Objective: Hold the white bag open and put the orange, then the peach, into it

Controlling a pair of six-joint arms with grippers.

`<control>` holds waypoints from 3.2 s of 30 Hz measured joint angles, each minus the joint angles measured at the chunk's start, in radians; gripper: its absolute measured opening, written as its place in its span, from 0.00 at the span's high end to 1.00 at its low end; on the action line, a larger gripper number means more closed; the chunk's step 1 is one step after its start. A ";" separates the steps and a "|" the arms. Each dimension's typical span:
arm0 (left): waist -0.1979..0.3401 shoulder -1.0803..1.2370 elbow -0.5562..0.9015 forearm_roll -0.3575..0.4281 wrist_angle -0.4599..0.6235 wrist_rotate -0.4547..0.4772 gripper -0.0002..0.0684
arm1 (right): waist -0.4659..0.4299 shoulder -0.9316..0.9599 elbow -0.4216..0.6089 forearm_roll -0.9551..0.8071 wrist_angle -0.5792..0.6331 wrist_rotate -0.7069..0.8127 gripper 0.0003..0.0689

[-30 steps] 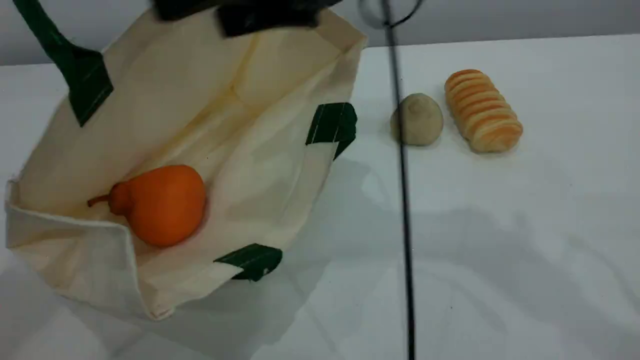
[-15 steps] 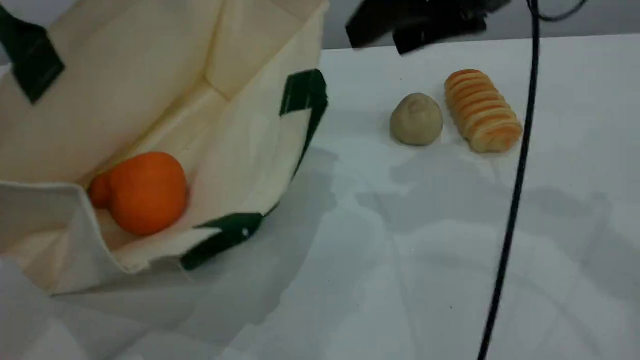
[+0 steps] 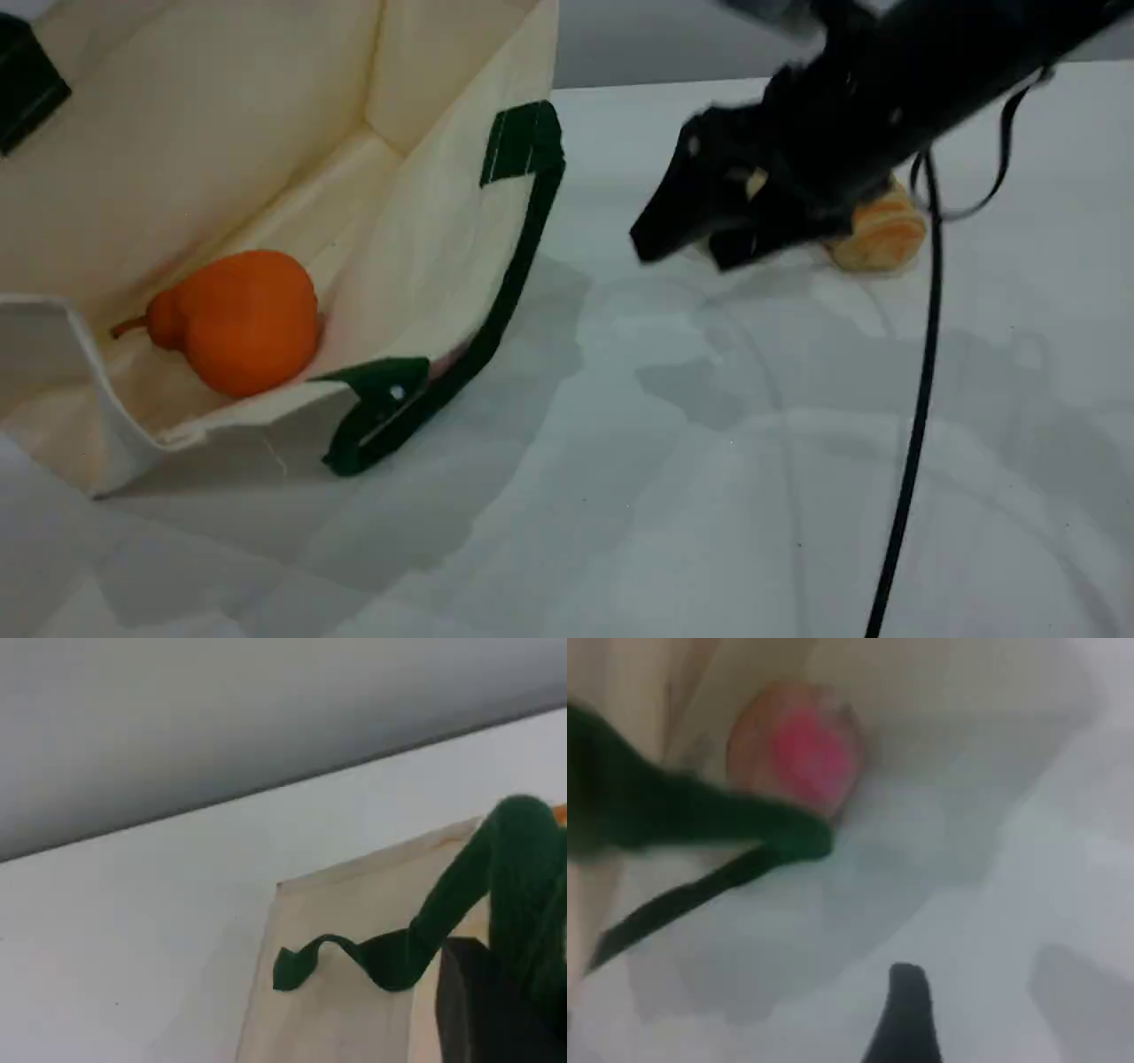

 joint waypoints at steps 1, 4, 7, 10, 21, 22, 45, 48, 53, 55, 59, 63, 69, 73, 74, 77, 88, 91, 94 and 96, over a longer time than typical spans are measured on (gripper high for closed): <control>0.000 0.000 0.000 0.001 -0.002 0.000 0.89 | 0.000 0.014 0.000 0.024 0.002 -0.022 0.22; 0.000 0.000 0.000 0.008 -0.012 -0.023 0.89 | 0.001 0.027 -0.001 0.097 0.000 -0.085 0.22; 0.000 0.000 0.000 0.019 -0.012 -0.037 0.89 | 0.012 0.027 -0.001 0.160 0.001 -0.146 0.22; 0.000 0.000 0.000 0.040 -0.021 -0.064 0.89 | 0.037 0.026 -0.001 0.223 -0.016 -0.208 0.22; 0.000 -0.029 0.000 0.133 -0.046 -0.165 0.89 | 0.140 0.050 -0.002 0.382 -0.081 -0.287 0.22; 0.000 -0.033 -0.001 0.146 -0.038 -0.174 0.89 | 0.140 0.051 -0.002 0.380 -0.081 -0.287 0.22; 0.000 -0.101 -0.001 0.137 -0.023 -0.187 0.89 | 0.138 0.051 -0.002 0.374 -0.102 -0.286 0.22; 0.008 -0.100 -0.001 0.149 -0.044 -0.205 0.89 | 0.138 0.051 -0.002 0.374 -0.092 -0.286 0.22; 0.094 -0.100 -0.001 0.105 -0.089 -0.223 0.89 | 0.138 0.060 -0.002 0.357 -0.076 -0.286 0.22; 0.135 -0.100 -0.001 0.101 -0.070 -0.215 0.89 | 0.138 0.074 -0.002 0.355 -0.057 -0.286 0.22; 0.202 -0.099 -0.001 0.065 -0.060 -0.159 0.89 | 0.139 0.097 -0.002 0.355 -0.021 -0.286 0.22; 0.210 -0.099 -0.001 0.053 -0.054 -0.139 0.89 | 0.139 0.100 -0.002 0.355 -0.006 -0.286 0.22; 0.210 -0.099 -0.001 0.052 -0.095 -0.142 0.89 | 0.139 0.100 -0.002 0.355 -0.008 -0.286 0.22; 0.210 -0.099 -0.001 0.048 -0.095 -0.148 0.89 | 0.139 0.100 -0.002 0.355 -0.009 -0.286 0.22; 0.210 -0.099 -0.001 0.048 -0.097 -0.150 0.89 | 0.139 0.100 -0.002 0.355 -0.009 -0.286 0.22; 0.210 -0.099 -0.001 0.051 -0.111 -0.150 0.89 | 0.139 0.105 -0.002 0.355 -0.009 -0.286 0.22; 0.210 -0.099 -0.001 0.045 -0.158 -0.150 0.89 | 0.139 0.168 -0.002 0.359 -0.003 -0.287 0.22; 0.210 -0.099 -0.001 0.018 -0.198 -0.149 0.89 | 0.148 0.168 -0.002 0.360 -0.004 -0.286 0.22; 0.210 -0.099 -0.001 0.003 -0.224 -0.147 0.89 | 0.168 0.168 -0.002 0.360 -0.009 -0.286 0.22; 0.210 -0.099 -0.001 0.008 -0.229 -0.147 0.89 | 0.189 0.168 -0.002 0.359 -0.010 -0.286 0.22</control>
